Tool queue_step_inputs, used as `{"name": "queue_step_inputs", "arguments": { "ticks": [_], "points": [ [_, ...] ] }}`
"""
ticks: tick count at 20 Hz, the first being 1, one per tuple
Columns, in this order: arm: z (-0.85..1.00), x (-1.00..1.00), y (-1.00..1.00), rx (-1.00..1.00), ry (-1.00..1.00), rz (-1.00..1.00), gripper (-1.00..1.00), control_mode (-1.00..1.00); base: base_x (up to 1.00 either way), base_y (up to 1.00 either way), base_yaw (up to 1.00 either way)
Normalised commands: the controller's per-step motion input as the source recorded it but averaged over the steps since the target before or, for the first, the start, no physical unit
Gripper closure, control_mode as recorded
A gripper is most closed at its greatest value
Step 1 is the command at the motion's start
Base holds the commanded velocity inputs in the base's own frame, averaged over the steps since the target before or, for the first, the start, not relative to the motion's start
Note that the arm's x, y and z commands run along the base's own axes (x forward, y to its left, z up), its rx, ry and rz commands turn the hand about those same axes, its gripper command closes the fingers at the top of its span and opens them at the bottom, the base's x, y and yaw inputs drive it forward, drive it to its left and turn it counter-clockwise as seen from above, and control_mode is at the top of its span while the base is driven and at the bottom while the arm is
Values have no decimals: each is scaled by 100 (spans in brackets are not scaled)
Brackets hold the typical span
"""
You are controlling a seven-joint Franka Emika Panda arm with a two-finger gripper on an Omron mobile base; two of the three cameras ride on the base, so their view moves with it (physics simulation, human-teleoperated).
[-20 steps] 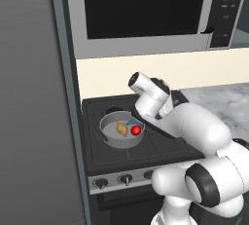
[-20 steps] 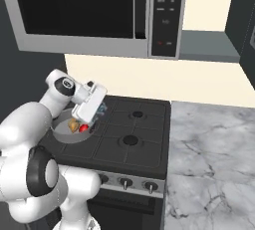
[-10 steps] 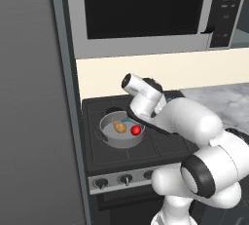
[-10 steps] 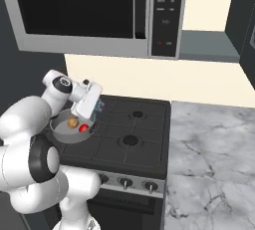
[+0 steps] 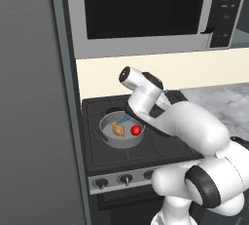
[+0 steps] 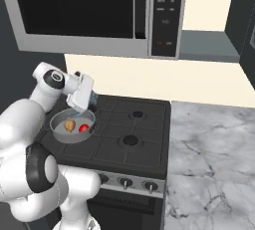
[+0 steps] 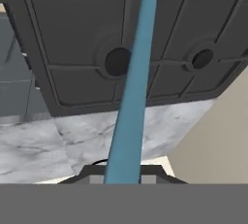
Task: Put the onion and tomato in the pot. Retrieve the spatula and lightly stir the vegetables in the pot.
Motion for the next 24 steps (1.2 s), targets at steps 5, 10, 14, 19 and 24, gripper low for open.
{"name": "queue_step_inputs", "arguments": {
  "ticks": [5,10,14,19,24],
  "points": [
    [-8,-9,-11,-6,18,15,100,-100,0,0,0],
    [-12,33,0,-4,-5,1,100,-100,0,0,0],
    [-2,56,0,-6,4,0,100,-100,0,0,0],
    [0,52,-1,-12,13,0,100,-100,0,0,0],
    [18,46,-2,-7,8,0,100,-100,0,0,0]
  ]
}}
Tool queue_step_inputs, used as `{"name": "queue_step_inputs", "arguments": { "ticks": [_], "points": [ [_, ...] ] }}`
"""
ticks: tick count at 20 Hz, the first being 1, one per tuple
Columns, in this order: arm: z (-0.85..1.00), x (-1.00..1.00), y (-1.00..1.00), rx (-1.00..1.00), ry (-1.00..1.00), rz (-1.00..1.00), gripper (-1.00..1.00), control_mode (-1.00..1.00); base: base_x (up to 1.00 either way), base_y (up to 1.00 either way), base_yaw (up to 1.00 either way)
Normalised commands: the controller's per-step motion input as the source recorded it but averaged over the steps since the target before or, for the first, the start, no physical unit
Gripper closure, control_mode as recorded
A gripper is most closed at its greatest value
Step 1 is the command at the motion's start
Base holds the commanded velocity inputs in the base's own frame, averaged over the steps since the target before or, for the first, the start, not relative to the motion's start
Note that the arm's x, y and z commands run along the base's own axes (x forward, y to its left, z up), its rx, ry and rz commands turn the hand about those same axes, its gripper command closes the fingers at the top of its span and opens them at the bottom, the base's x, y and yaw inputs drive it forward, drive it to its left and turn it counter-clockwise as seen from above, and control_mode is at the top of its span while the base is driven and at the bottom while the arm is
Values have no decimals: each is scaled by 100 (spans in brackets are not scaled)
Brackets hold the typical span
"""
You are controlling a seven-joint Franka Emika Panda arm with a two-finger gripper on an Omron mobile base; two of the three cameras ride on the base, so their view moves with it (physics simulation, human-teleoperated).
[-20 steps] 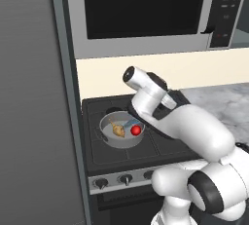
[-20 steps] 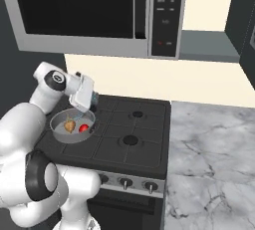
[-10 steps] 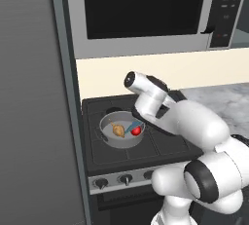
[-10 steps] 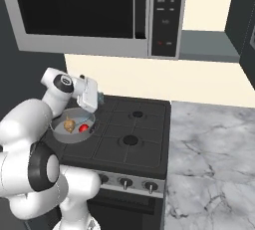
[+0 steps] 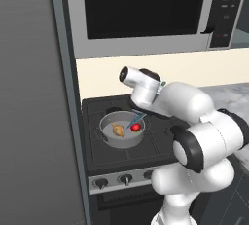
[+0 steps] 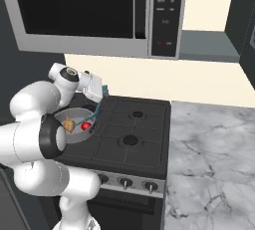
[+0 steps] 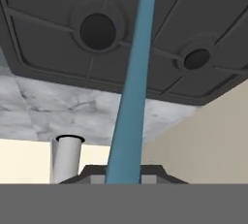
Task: Put the onion and tomato in the pot. Retrieve the spatula and lightly stir the vegetables in the pot.
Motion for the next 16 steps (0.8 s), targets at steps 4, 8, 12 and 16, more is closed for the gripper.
{"name": "queue_step_inputs", "arguments": {
  "ticks": [4,8,12,16],
  "points": [
    [45,8,0,-1,5,0,100,-100,0,0,0],
    [27,-37,0,0,1,0,100,-100,0,0,0],
    [-7,-57,0,-4,2,0,100,-100,0,0,0],
    [-6,-7,-13,-8,0,0,100,-100,0,0,0]
  ]
}}
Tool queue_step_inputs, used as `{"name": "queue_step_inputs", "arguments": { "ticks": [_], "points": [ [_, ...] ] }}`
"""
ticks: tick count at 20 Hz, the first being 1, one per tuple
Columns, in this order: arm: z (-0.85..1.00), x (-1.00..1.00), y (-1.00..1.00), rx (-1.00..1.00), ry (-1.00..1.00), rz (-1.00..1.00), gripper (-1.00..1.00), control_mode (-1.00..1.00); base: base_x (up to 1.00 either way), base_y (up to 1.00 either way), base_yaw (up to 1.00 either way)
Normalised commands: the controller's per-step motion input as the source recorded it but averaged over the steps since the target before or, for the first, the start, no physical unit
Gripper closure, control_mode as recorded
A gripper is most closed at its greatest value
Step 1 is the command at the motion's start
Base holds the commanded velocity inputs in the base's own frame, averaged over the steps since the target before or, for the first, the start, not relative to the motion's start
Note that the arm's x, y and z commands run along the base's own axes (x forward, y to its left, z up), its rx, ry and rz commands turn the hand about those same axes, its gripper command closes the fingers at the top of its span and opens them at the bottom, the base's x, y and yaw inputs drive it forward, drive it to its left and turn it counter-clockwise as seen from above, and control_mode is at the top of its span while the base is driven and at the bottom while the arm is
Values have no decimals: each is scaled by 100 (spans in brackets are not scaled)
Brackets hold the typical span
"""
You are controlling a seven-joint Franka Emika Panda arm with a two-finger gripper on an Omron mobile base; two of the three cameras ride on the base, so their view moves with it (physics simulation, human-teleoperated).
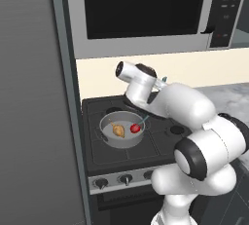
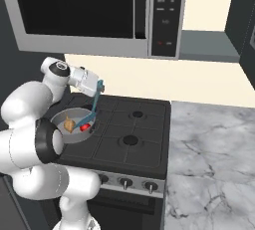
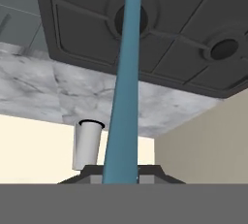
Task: Put the onion and tomato in the pot. Retrieve the spatula and lightly stir the vegetables in the pot.
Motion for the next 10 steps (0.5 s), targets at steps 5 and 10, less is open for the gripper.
{"name": "queue_step_inputs", "arguments": {
  "ticks": [5,10],
  "points": [
    [8,26,-1,-2,0,0,100,-100,0,0,0],
    [-1,20,0,0,-1,0,100,-100,0,0,0]
  ]
}}
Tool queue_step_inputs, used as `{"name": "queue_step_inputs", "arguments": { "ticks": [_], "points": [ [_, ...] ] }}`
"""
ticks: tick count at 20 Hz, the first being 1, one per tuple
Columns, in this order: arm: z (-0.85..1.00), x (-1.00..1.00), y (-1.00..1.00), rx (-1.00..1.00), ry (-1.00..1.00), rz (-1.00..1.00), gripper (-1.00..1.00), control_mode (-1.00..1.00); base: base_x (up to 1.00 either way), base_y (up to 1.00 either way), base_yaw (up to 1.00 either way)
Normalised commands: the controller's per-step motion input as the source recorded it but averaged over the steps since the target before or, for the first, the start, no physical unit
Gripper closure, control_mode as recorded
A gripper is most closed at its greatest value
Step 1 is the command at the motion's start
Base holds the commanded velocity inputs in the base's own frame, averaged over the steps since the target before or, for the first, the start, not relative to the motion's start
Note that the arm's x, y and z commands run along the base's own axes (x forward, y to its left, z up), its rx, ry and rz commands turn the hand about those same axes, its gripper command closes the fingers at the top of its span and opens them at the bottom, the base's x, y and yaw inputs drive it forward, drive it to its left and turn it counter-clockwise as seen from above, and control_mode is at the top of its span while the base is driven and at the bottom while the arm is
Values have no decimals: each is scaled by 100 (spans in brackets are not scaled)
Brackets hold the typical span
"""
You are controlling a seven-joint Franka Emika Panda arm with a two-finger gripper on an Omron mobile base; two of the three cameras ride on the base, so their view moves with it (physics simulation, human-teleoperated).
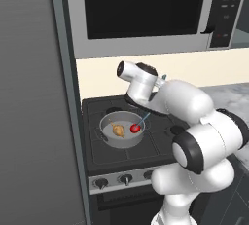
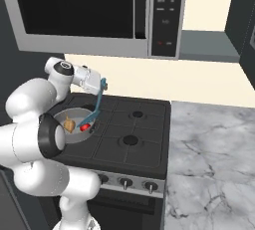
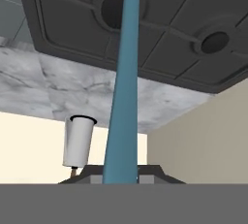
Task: Put the onion and tomato in the pot. Retrieve the spatula and lightly stir the vegetables in the pot.
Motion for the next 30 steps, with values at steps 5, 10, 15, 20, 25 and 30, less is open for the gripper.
{"name": "queue_step_inputs", "arguments": {
  "ticks": [5,10,15,20,25,30],
  "points": [
    [-9,3,4,-1,1,0,100,-100,0,0,0],
    [-17,13,2,-4,1,0,100,-100,0,0,0],
    [-52,48,12,-5,-2,0,100,-100,0,0,0],
    [-2,9,29,-1,0,0,100,-100,0,0,0],
    [-21,-11,40,-1,-9,0,100,-100,0,0,0],
    [7,-2,28,0,-15,0,100,-100,0,0,0]
  ]
}}
